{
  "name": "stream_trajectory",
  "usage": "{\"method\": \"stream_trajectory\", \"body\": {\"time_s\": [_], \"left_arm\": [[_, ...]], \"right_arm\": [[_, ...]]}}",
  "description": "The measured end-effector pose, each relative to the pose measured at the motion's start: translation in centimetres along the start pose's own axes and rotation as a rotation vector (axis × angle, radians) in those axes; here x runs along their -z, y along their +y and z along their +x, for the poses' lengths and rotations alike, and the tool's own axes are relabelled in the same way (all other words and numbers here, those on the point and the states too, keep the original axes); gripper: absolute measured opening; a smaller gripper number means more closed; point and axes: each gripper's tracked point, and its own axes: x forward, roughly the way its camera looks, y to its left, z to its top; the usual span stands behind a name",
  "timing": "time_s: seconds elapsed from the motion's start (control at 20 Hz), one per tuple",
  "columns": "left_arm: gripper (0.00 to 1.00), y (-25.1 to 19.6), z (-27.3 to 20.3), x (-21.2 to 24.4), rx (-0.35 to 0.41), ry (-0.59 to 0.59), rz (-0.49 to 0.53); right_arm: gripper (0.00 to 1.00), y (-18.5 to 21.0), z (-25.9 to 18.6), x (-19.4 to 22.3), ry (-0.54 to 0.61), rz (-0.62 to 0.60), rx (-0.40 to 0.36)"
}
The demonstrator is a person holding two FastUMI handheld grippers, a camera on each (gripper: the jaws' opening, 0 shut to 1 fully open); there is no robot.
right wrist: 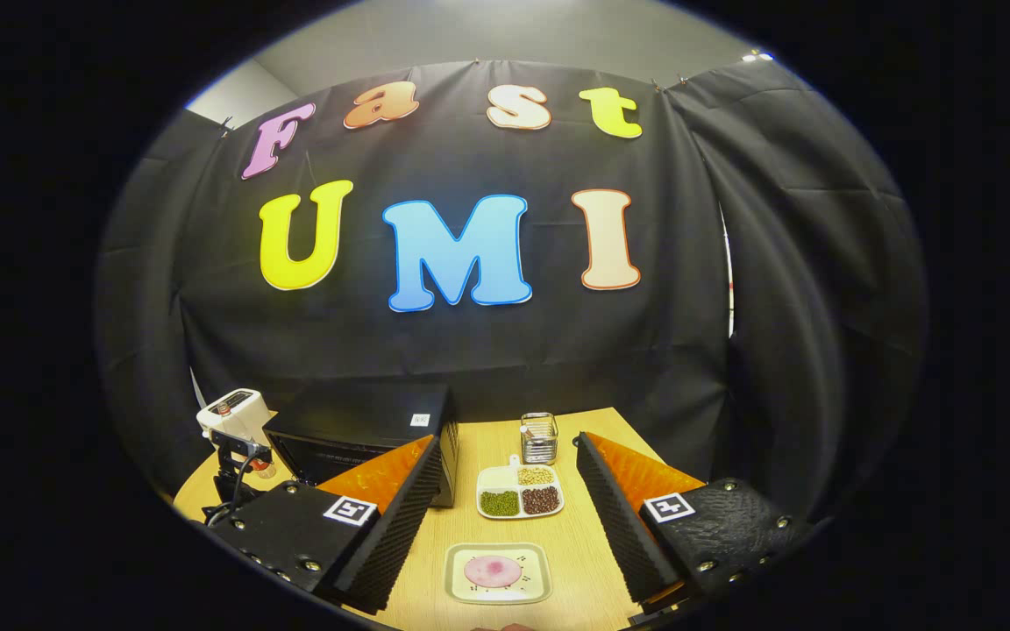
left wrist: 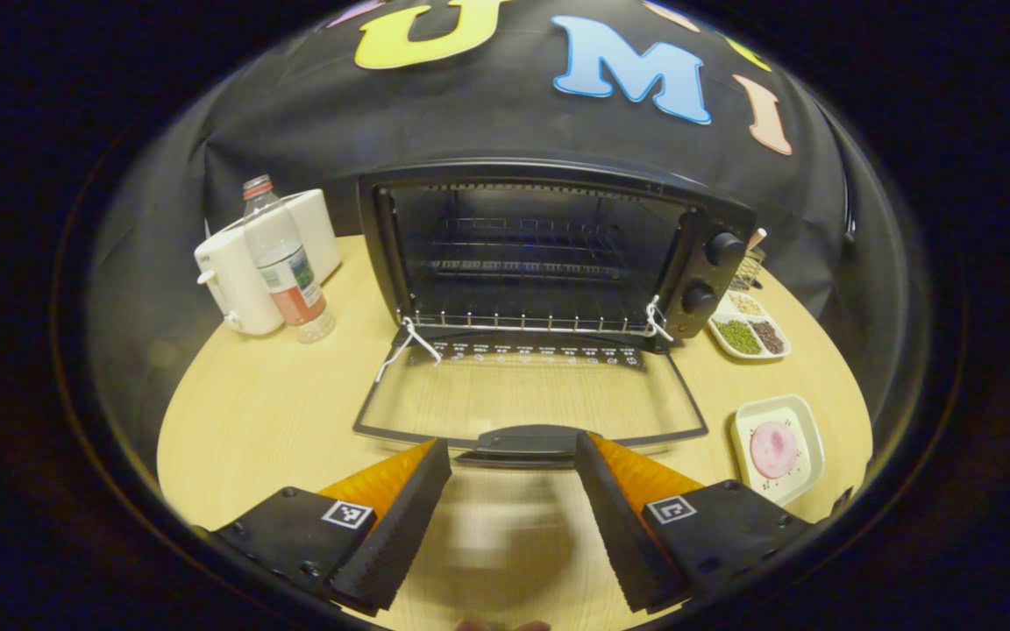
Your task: Open the electric oven with the left hand, put the food in, and close the electric oven.
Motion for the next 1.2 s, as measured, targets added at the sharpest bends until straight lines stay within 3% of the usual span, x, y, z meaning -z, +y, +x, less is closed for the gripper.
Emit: {"method": "stream_trajectory", "body": {"time_s": [0.35,0.7,0.9,1.0,1.2], "left_arm": [[0.97,1.1,-6.5,-8.3,0.003,-0.22,-0.028],[0.98,1.9,-14.9,-17.0,0.007,-0.441,-0.046],[1.0,3.3,-17.1,-18.1,-0.022,-0.493,-0.049],[1.0,4.1,-17.7,-17.4,-0.046,-0.488,-0.048],[1.0,5.7,-18.0,-15.0,-0.09,-0.446,-0.064]], "right_arm": [[0.95,-0.6,2.3,4.3,0.16,0.014,-0.072],[0.99,-2.9,5.8,15.7,0.575,0.13,-0.134],[0.99,-4.4,6.3,22.8,0.821,0.087,-0.145],[0.91,-5.6,7.0,25.3,0.874,0.056,-0.116],[0.9,-6.2,8.0,28.7,0.949,0.01,-0.068]]}}
